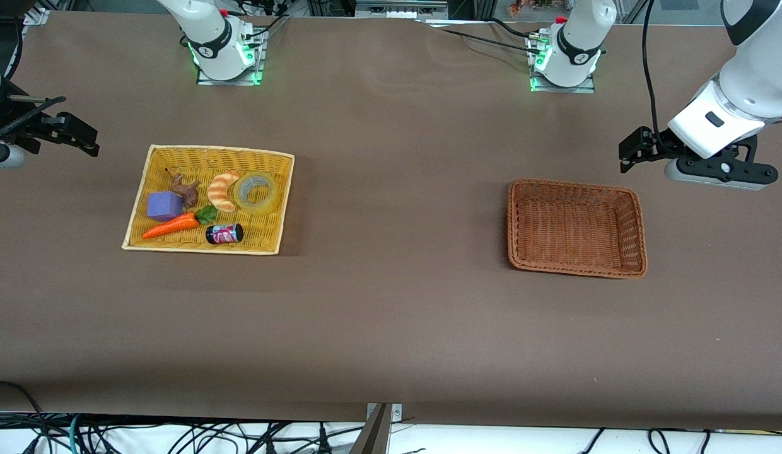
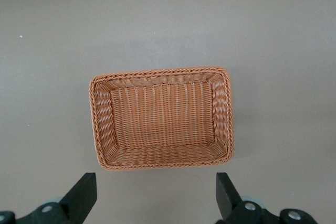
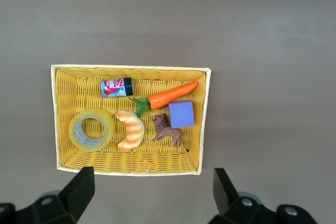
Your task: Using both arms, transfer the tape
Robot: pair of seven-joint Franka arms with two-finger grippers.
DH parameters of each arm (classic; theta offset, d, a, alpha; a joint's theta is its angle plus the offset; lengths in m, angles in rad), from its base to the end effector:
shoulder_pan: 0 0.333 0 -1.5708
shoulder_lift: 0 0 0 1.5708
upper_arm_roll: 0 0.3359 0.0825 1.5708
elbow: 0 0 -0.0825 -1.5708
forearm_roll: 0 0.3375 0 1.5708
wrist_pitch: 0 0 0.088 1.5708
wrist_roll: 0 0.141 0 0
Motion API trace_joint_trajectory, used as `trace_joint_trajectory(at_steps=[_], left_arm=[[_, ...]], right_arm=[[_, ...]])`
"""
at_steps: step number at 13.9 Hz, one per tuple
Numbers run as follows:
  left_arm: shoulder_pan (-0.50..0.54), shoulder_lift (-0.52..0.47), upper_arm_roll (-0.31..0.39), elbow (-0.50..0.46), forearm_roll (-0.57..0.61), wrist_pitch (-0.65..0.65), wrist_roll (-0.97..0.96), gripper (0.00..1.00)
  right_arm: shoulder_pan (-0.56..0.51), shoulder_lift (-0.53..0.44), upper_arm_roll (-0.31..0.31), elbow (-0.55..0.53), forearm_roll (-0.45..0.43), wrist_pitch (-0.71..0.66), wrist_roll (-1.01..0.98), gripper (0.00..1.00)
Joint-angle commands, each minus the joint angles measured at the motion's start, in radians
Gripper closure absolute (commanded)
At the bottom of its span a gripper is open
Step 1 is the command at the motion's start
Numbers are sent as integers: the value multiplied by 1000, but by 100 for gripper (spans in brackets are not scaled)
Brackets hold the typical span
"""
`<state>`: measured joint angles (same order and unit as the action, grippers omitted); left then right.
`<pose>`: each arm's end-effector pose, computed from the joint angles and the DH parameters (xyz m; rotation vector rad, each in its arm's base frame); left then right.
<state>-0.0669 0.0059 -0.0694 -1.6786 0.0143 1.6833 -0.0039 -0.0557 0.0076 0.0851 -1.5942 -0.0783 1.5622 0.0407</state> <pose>0.5125 -0.0683 0.5710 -3.1207 0.2094 0.0003 0.5074 0.0037 0.5963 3.0621 -0.0159 -0.0564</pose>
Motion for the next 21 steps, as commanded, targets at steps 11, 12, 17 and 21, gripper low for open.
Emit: trace_joint_trajectory(at_steps=[11,12,17,21], left_arm=[[-5,-7,0,8,19,-10,18,0],[-5,-7,0,8,18,-10,19,0],[-5,-7,0,10,19,-10,19,0],[-5,-7,2,8,18,-11,19,0]], right_arm=[[-18,9,8,22,14,-31,-15,0],[-16,9,8,22,12,-31,-13,0],[-16,9,8,22,14,-31,-10,0],[-18,9,8,22,14,-31,-7,0]])
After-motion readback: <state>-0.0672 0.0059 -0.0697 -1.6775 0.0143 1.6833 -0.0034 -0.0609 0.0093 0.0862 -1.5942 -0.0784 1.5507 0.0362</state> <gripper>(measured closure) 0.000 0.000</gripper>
